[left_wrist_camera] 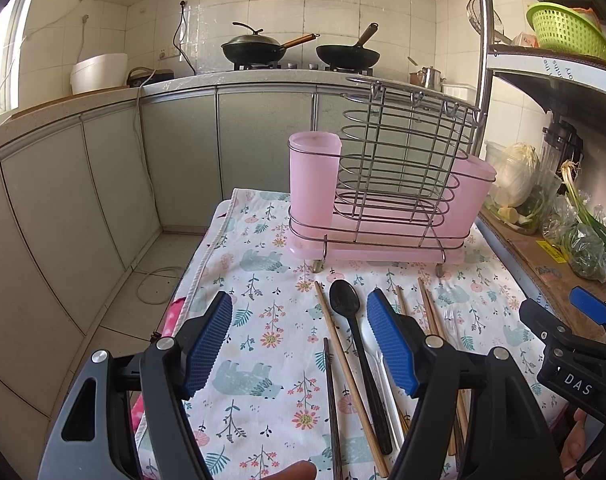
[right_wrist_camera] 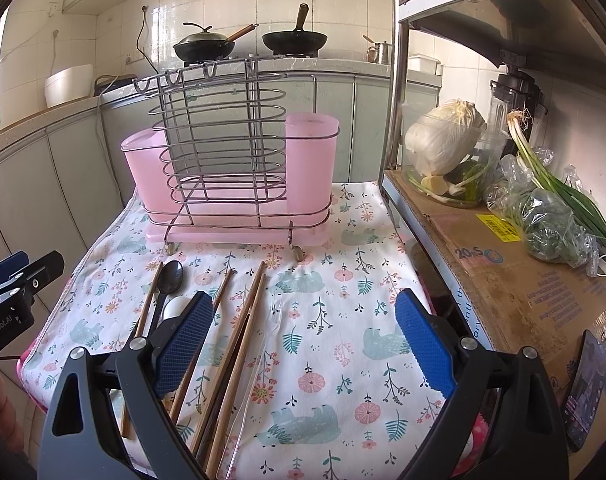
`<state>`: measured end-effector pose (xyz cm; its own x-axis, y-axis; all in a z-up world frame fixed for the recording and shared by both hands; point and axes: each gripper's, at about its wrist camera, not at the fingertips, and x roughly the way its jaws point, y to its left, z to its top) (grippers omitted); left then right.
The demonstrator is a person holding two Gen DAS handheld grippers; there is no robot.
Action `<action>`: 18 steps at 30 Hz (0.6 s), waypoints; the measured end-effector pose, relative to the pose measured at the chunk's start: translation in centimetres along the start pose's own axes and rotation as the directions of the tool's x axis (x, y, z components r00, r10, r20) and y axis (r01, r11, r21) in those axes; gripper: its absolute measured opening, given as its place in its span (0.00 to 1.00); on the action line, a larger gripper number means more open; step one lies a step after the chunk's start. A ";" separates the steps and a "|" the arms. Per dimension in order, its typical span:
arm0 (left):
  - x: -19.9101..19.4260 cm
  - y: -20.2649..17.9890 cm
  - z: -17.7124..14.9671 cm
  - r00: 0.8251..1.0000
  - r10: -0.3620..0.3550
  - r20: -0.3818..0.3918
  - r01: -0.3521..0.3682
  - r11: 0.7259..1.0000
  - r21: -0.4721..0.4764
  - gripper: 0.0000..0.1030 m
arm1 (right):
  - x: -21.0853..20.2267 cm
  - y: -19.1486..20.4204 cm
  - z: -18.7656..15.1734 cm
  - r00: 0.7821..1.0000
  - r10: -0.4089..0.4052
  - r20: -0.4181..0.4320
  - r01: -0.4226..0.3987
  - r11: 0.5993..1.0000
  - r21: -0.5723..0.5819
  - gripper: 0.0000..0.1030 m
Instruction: Organize utensils
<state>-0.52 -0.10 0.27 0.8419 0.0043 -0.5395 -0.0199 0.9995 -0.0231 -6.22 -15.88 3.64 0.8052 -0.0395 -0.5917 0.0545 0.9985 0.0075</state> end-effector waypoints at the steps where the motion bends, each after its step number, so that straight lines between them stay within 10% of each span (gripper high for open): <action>1: 0.0 0.0 0.0 1.000 0.000 0.000 0.000 1.000 0.000 0.67 | 0.0 0.0 0.1 1.000 0.000 0.000 0.000 1.000 -0.001 0.90; 18: -0.1 0.1 0.0 1.000 -0.002 0.001 0.002 1.000 -0.002 0.67 | -0.3 0.2 -0.1 1.000 -0.003 0.020 0.003 1.000 -0.009 0.90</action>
<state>-0.60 -0.04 0.37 0.8424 0.0024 -0.5388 -0.0192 0.9995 -0.0257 -6.56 -15.68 3.73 0.8165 -0.0430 -0.5757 0.0512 0.9987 -0.0019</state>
